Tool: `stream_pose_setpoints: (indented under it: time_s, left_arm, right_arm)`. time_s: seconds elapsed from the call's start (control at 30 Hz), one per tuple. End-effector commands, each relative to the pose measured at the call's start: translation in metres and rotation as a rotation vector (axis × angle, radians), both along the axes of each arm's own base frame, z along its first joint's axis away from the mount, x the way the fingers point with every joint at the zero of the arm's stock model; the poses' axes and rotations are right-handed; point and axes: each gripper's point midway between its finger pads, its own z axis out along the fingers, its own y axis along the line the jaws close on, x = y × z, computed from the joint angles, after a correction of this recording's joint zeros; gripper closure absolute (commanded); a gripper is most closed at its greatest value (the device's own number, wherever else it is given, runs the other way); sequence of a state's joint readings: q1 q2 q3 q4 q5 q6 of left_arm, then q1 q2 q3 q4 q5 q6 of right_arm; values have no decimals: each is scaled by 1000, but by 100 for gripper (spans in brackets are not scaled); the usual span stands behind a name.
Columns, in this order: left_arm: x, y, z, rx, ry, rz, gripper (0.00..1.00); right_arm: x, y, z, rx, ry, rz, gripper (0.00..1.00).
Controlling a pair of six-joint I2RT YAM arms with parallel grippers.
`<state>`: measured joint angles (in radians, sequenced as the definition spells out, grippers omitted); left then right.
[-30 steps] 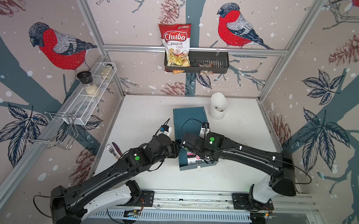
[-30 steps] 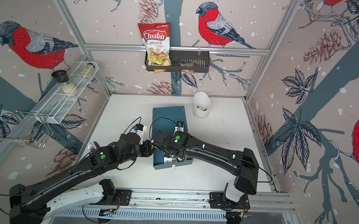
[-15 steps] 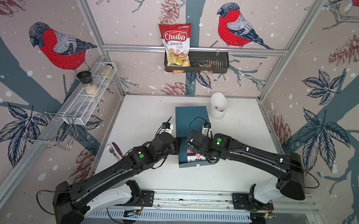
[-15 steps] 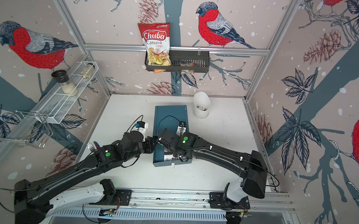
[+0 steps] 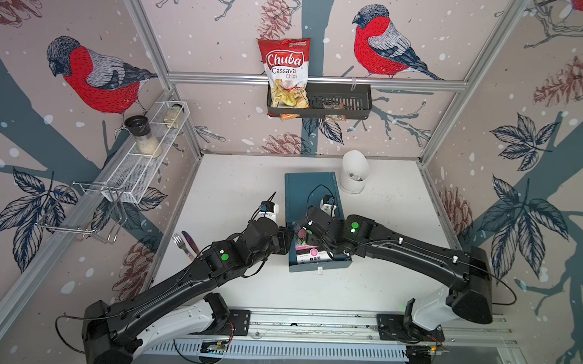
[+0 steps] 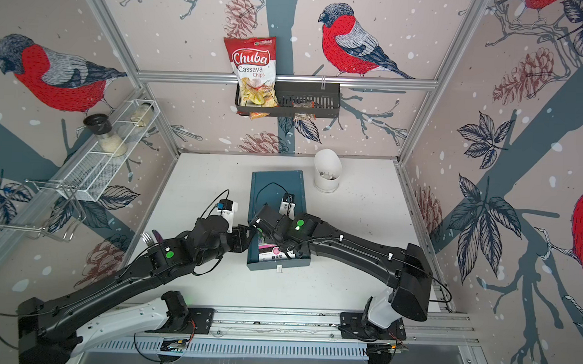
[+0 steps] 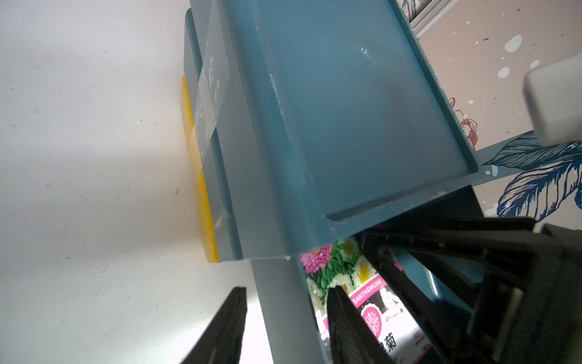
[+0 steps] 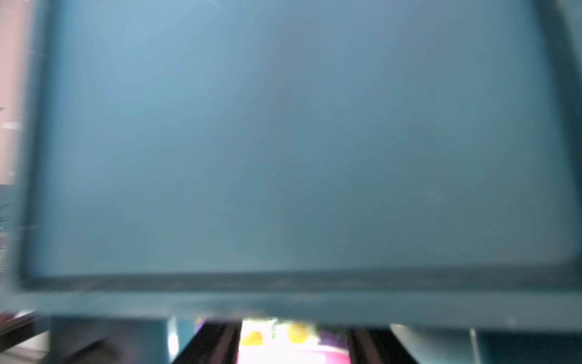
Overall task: Take the seed bags out of the drawer
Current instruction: Pick up the seed packet from the drawer.
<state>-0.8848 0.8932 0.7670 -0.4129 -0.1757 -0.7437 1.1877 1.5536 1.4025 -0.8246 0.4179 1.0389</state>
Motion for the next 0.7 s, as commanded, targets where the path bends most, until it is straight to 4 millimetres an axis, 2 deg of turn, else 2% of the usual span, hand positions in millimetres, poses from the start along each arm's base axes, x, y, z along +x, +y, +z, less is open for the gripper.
stream_pose_setpoints:
  time_s: [0.0, 0.07, 0.2, 0.43, 0.67]
  left_arm:
    - [-6, -1, -1, -6, 24, -26, 53]
    - [-7, -2, 0, -15, 26, -33, 53]
    - [-8, 0, -1, -12, 29, -30, 56]
    - [-8, 4, -5, 5, 33, -12, 67]
    - [-8, 7, -4, 14, 32, 0, 73]
  right_arm:
    - [5, -16, 5, -69, -41, -42, 25]
    - [6, -24, 7, -87, -45, -62, 13]
    - [6, -29, 2, -87, -25, -70, 9]
    - [4, -28, -1, -52, -13, -61, 10]
    - [5, -29, 2, 23, -14, -51, 20]
